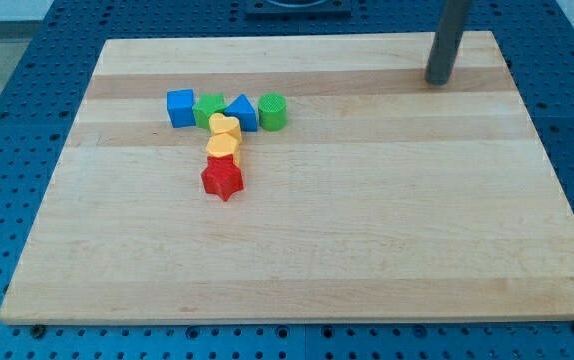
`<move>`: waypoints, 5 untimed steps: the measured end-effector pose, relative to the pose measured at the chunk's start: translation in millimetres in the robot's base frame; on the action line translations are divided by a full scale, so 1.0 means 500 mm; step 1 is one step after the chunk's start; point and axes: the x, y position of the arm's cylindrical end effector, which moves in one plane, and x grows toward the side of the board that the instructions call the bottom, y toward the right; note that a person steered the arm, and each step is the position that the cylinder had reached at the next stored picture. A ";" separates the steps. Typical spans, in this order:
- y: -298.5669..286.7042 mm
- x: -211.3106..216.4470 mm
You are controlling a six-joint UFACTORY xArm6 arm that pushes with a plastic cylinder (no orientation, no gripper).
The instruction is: Place the red circle at the top right side of the board
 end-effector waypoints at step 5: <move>-0.050 -0.009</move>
